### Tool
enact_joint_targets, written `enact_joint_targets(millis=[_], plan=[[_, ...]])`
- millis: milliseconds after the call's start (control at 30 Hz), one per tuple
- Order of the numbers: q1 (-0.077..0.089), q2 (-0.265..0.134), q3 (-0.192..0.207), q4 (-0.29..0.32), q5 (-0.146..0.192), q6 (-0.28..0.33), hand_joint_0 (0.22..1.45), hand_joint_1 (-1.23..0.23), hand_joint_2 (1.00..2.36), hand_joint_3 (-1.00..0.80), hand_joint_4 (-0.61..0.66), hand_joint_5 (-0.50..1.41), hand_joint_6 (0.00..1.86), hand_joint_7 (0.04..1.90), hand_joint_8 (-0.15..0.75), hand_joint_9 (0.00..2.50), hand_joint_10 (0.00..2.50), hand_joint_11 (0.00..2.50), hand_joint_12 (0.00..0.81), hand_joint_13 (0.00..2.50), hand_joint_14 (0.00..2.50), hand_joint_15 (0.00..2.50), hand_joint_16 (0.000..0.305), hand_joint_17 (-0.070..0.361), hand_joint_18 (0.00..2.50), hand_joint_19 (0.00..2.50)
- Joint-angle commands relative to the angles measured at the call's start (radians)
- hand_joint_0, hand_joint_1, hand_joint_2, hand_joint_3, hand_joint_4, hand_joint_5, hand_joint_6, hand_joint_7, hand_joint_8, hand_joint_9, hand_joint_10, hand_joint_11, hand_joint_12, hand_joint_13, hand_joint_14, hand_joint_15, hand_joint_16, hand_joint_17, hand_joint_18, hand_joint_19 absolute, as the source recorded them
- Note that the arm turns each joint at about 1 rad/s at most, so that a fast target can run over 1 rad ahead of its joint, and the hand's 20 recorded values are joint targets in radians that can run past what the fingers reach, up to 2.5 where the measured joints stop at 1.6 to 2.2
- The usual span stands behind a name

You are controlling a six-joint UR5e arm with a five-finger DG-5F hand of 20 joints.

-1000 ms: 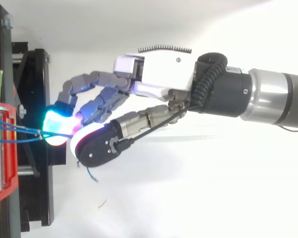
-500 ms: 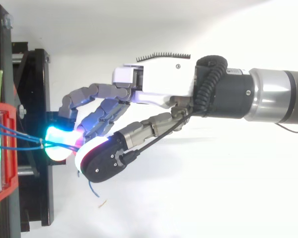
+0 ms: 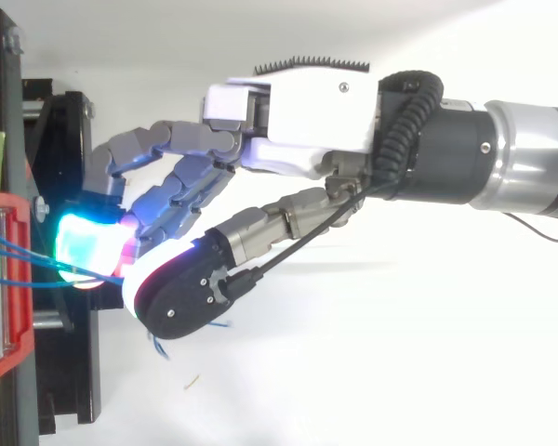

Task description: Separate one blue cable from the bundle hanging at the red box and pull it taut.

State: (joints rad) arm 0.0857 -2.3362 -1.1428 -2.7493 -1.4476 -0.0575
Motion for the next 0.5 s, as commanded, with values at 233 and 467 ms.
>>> enact_joint_targets(millis=[233, 467], plan=[[0.009, 0.005, 0.000, 0.002, 0.019, 0.002, 0.60, -0.66, 1.00, -0.43, 0.22, -0.18, 0.50, 1.04, 0.311, 0.80, 0.02, 0.80, 0.397, 0.93, 0.02, 0.71, 0.042, 0.094, 0.68, 0.56], [0.013, -0.032, -0.008, 0.063, 0.039, 0.056, 0.60, -0.66, 1.00, -0.44, 0.22, -0.18, 0.50, 1.04, 0.311, 0.80, 0.02, 0.79, 0.398, 0.94, 0.03, 0.71, 0.042, 0.094, 0.69, 0.57]])
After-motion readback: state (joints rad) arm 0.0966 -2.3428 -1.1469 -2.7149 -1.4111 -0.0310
